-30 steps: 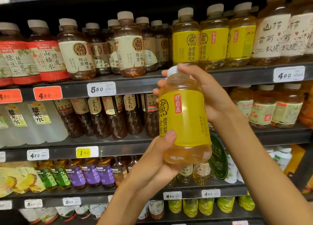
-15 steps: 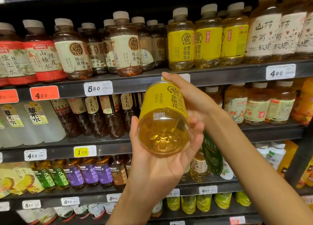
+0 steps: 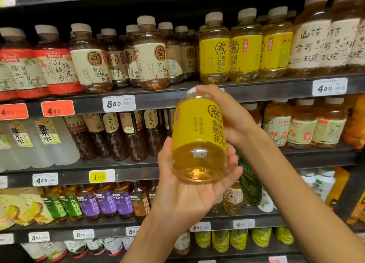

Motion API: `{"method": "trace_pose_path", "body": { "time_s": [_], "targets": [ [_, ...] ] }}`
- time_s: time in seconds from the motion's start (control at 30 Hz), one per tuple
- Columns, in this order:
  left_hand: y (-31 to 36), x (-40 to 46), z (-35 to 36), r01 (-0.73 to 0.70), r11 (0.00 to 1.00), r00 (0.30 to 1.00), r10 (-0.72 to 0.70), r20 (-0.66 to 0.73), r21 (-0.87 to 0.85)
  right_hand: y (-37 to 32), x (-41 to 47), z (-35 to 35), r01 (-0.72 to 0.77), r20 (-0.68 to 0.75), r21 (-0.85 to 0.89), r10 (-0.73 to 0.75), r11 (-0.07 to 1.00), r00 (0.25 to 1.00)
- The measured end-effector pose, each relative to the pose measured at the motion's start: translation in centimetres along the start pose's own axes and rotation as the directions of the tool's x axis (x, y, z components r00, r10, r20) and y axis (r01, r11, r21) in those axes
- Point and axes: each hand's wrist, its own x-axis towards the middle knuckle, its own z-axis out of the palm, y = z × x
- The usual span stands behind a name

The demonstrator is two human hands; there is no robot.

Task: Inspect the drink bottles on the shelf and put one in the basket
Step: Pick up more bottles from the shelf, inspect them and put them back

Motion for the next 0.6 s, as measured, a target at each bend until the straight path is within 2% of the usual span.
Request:
{"method": "trace_pose_path", "body": {
  "time_s": [0.13,0.2,0.23,0.27,0.4,0.5,0.6],
  "targets": [
    [0.8,0.9,-1.7,-0.032,0.987,0.995,0.016,0.103,0.157,-0.1,-0.1,0.1,0.153,-0.009,-0.006,-0.153,0.988,0.988],
    [1.2,1.7,-2.6,-0.07,0.976,0.995,0.053,0.085,0.208,-0.5,-0.1,0.0,0.243,-0.018,-0.047,-0.244,0.969,0.97],
    [1.4,1.7,-3.1,-0.103,0.948,0.994,0.088,0.062,0.301,-0.8,-0.1,-0.1,0.292,-0.014,-0.075,-0.294,0.953,0.956],
    [1.8,1.8,-3.4,-0.138,0.918,0.99,0.136,0.031,0.371,-1.0,-0.1,-0.2,0.33,-0.007,-0.099,-0.332,0.939,0.943],
    [3.2,2.1,-3.5,-0.235,0.769,0.966,0.25,0.059,0.595,-1.5,-0.4,-0.3,0.418,0.028,-0.217,-0.423,0.882,0.906],
    [3.0,2.5,-3.8,-0.242,0.573,0.951,0.301,0.074,0.783,-0.9,-0.7,0.2,0.47,0.103,-0.32,-0.463,0.823,0.88],
    [2.3,2.6,-4.4,-0.264,0.468,0.915,0.399,0.065,0.844,-0.3,-1.2,0.6,0.504,0.187,-0.369,-0.468,0.781,0.863]
  ]
}}
